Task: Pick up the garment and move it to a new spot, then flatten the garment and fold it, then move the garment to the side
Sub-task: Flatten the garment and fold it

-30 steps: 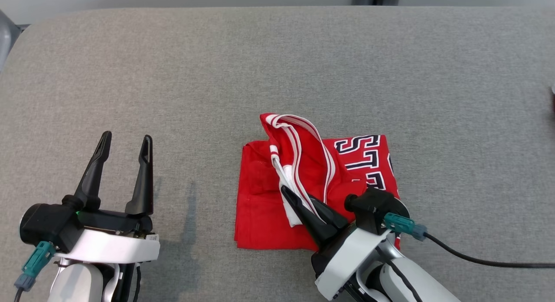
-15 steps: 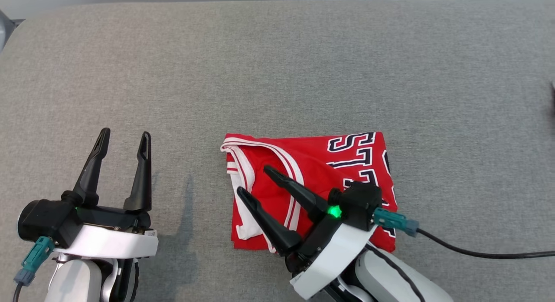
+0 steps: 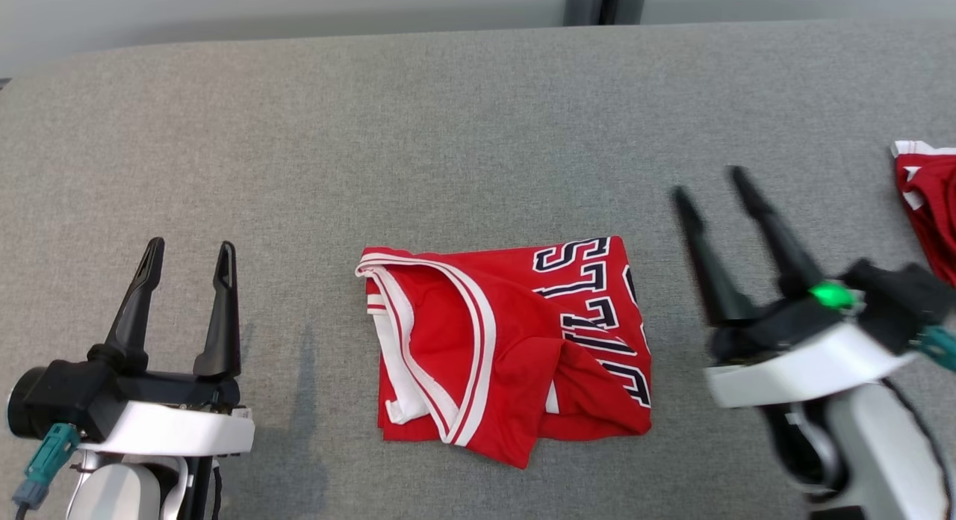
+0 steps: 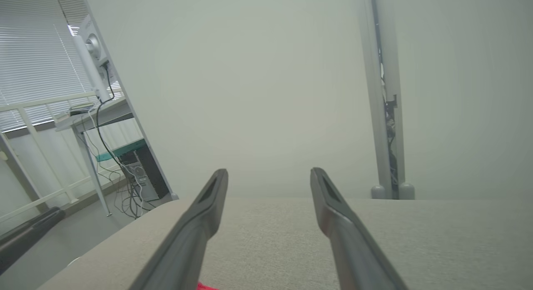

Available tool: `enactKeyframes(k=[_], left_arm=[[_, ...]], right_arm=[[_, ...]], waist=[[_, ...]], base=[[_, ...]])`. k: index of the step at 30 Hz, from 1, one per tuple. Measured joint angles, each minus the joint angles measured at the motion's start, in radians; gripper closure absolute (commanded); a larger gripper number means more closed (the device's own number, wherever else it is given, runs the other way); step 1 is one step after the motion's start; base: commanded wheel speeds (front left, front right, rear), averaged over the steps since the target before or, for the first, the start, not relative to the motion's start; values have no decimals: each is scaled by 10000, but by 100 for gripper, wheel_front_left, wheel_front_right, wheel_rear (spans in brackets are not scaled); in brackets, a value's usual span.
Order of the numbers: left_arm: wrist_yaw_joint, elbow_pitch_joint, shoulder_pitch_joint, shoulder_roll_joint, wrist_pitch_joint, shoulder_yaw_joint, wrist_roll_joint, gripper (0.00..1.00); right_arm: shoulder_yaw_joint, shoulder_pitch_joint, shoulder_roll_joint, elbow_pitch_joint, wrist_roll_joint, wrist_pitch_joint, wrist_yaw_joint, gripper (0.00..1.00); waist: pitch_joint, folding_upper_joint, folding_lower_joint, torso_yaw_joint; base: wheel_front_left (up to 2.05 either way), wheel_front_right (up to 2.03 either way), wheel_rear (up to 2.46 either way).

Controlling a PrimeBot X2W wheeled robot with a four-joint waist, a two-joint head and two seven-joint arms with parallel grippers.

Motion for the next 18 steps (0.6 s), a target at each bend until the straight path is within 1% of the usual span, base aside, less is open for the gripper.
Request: enactKeyframes(k=[5,8,13,18], left_arm=[[86,-25,265,23,2,46,2,0],[148,-79,444,27,46,44,2,0],[213,-215,649,29,207,15,-4,0],[261,-303,719,63,318,-33,-12,0]], right_arm=[[-2067,917,-476,-92,-1003,328,2,0],[-2813,1411,-589,-123,-1383,527,0,0],[-3369,1923,-535,-255,-1494,740,0,0],[-3415,2011,-430,-351,-1567,869,2,0]], waist=[[-261,0,-1,-107],[-431,0,0,-172],[-581,0,0,-246],[-599,0,0,-276]], base=[[0,0,0],[0,0,0],[0,0,0],[0,0,0]])
